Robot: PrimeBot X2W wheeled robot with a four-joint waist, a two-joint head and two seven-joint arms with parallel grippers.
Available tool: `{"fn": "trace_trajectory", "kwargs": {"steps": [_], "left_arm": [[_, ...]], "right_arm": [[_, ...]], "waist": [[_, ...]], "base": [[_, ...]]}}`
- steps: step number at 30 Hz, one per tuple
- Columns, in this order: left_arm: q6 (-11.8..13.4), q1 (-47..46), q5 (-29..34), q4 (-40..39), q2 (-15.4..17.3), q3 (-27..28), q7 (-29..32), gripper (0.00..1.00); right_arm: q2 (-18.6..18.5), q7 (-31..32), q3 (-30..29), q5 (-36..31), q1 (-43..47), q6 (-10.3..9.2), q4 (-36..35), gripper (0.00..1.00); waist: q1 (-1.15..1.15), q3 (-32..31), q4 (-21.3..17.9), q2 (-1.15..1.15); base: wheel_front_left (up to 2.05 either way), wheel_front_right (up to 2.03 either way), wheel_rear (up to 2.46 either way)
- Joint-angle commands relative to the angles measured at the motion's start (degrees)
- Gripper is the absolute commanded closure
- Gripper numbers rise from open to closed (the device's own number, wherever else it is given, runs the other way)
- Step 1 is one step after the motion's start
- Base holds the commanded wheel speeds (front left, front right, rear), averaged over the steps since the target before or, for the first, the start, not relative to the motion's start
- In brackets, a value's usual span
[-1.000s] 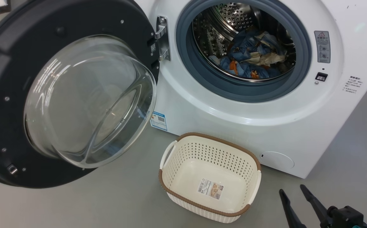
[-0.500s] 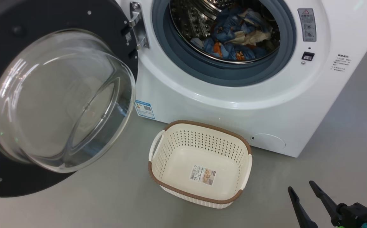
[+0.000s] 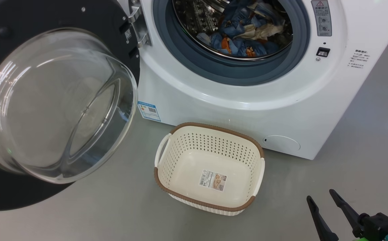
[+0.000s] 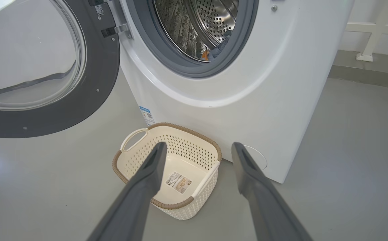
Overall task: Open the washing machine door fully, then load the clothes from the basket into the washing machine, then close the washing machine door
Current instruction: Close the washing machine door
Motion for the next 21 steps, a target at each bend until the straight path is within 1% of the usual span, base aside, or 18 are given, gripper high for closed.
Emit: {"fn": "trace_trajectory", "kwargs": {"steps": [1,10,17,21], "left_arm": [[-0.49,-2.0,0.5,-0.96,3.93,0.67,0.92,1.0],[-0.63,-1.64,-0.72,-1.45,3.41,0.28,5.41,1.0],[-0.65,0.42,-4.32,-4.85,1.62,0.12,14.59,1.0],[-0.65,1.61,-5.53,-6.17,0.88,0.2,18.09,1.0]], "right_arm": [[-1.3,-0.28,1.6,0.04,-0.86,-0.06,-1.47,0.0],[-2.29,-0.28,1.49,0.21,-0.93,-0.06,-1.81,0.0],[-2.66,-0.28,0.95,0.2,-0.81,-0.06,-1.89,0.0],[-2.75,-0.28,0.86,0.13,-0.92,-0.06,-1.86,0.0]], "waist": [[0.0,0.01,-0.05,0.0],[0.0,0.65,-0.31,0.0],[0.0,0.94,-0.22,0.0],[0.0,0.91,-0.11,0.0]], "base": [[0.0,0.0,0.0],[0.0,0.0,0.0],[0.0,0.0,0.0],[0.0,0.0,0.0]]}}
